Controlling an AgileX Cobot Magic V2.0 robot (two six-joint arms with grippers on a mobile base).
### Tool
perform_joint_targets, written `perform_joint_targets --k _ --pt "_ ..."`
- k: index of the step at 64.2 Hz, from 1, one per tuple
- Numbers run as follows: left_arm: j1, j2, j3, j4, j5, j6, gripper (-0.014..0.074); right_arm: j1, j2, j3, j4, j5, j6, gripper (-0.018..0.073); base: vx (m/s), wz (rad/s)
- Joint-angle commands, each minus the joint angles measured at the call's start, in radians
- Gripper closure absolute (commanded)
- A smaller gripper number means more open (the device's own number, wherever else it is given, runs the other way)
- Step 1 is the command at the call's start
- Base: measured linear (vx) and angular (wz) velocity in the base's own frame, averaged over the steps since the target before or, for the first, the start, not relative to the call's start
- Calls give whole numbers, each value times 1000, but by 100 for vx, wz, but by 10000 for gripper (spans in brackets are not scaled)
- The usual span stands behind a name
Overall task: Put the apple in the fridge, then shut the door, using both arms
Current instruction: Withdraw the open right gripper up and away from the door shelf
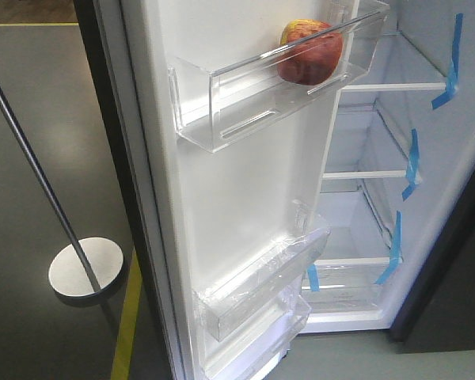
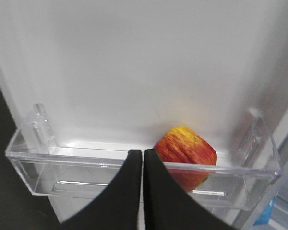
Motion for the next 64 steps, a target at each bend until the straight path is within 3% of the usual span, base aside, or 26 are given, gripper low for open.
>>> perform_joint_targets --k 1,16,34,47,64 --pt "-7 -14 -25 -122 -75 -11 603 -4 -71 109 28 -126 -1 564 0 0" --pt "-7 -14 -25 -329 -68 -11 603 -5 -337 526 132 -226 -103 564 0 0" --pt "-7 -14 -31 -611 -14 -6 603 -5 -775 968 150 -254 -97 564 0 0" --pt "-7 -13 -143 -623 97 75 603 -5 -1042 1155 151 -281 -92 564 0 0" --pt "-7 78 -370 -623 132 196 603 -5 -1117 1183 154 -301 -90 564 0 0"
